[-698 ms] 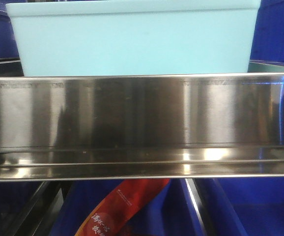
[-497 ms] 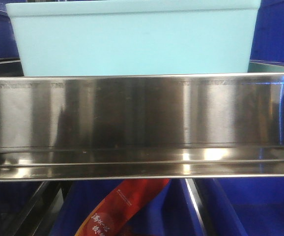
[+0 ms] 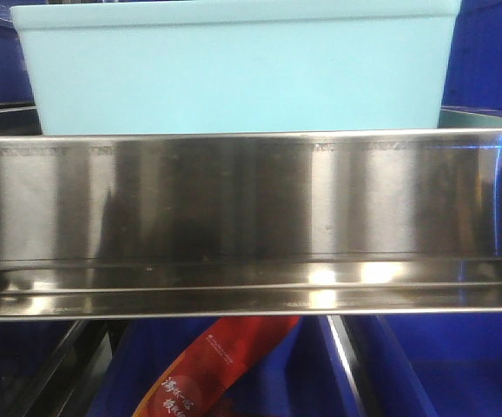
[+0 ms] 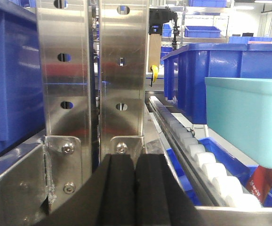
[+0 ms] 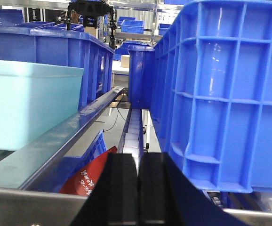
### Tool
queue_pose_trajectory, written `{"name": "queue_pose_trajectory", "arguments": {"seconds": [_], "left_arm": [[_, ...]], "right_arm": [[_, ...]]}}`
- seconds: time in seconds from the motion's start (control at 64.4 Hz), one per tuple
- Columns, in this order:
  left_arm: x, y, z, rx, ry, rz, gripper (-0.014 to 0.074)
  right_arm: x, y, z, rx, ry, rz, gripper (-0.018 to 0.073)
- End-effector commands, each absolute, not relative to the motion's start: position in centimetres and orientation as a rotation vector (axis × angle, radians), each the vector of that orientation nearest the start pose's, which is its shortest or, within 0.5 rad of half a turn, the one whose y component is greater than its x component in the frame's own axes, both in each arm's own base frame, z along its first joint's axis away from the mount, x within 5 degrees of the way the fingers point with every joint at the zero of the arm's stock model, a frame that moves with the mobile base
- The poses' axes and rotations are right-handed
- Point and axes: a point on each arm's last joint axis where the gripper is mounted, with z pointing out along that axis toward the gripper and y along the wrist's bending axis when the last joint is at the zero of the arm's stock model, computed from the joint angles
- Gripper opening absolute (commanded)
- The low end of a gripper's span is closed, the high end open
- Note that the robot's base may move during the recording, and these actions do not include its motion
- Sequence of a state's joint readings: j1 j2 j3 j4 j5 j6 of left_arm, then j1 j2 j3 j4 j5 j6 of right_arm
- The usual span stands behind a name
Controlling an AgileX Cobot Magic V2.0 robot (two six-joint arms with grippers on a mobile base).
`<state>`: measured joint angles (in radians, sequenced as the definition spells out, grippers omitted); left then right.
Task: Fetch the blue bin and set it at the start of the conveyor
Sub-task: 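Move both grippers toward the light-blue bin on the steel shelf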
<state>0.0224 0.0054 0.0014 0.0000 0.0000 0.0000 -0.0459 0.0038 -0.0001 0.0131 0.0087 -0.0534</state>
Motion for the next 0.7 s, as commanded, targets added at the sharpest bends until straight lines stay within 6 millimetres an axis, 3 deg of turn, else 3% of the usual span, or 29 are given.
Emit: {"name": "queue_pose_trajectory", "arguments": {"seconds": [0.0,0.248,0.419,0.683], "left_arm": [[5.6,0.1,21.5,-0.014,1.465,0.011,-0.0111],[5.6,0.1,21.5,-0.014,1.465,0.011,-0.0111],[5.4,0.1,22.7,-0.005,1.372,0.019,-0.0111],[2.9,0.1,29.5,-0.01,1.428,0.023,-0.0111]], "right_arm": [[5.6,-0.3,21.4,0.004,1.476,-0.071,-0.0166],[5.6,-0.3,21.4,0.004,1.471,-0.071,-0.0166],[5.5,-0.3,22.2,0.005,1.385,-0.074,-0.0166],[3.2,-0.1,29.4,0.002,1.34,-0.073,-0.0166]]}}
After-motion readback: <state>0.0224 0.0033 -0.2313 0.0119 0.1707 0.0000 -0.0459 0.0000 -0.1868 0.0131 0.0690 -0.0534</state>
